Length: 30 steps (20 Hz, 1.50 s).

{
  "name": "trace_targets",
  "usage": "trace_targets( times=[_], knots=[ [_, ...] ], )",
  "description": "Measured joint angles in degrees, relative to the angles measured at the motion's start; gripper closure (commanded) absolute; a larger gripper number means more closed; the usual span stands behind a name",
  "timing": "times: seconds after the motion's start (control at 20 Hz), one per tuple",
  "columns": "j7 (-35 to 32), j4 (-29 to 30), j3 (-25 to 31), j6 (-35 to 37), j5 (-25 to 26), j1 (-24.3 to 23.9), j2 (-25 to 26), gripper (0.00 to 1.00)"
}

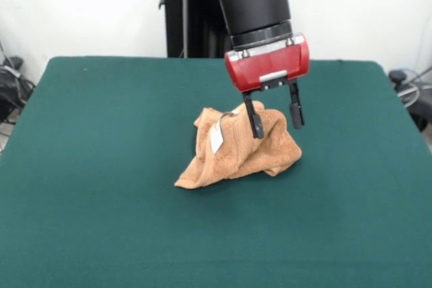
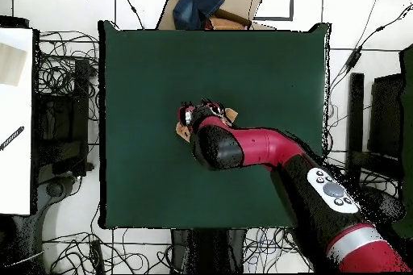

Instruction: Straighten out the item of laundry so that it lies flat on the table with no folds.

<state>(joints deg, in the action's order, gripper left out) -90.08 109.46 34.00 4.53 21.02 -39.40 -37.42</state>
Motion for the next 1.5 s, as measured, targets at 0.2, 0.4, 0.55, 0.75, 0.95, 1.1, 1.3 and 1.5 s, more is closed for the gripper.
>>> trace_targets(
  times=[0.2, 0.4, 0.55, 0.75, 0.95, 1.1, 1.3, 1.5],
  knots=[
    [0.00, -0.01, -0.01, 0.01, 0.00, -0.04, 0.10, 0.00],
    [0.00, -0.01, -0.01, 0.01, 0.00, -0.48, 0.12, 0.00],
    [0.00, -0.01, 0.00, 0.01, 0.00, -1.38, 0.34, 0.00],
    [0.00, -0.01, -0.01, 0.01, 0.00, -2.43, 0.86, 0.00],
    [0.00, -0.02, -0.02, 0.01, 0.00, -3.46, 1.74, 0.00],
    [0.00, -0.02, -0.02, 0.01, 0.27, -3.58, 2.02, 0.00],
    [0.00, 0.01, -0.01, 0.00, 1.45, -3.02, 1.77, 0.00],
    [0.00, 0.24, 0.00, -0.01, 2.00, -2.41, 0.97, 0.00]
  ],
)
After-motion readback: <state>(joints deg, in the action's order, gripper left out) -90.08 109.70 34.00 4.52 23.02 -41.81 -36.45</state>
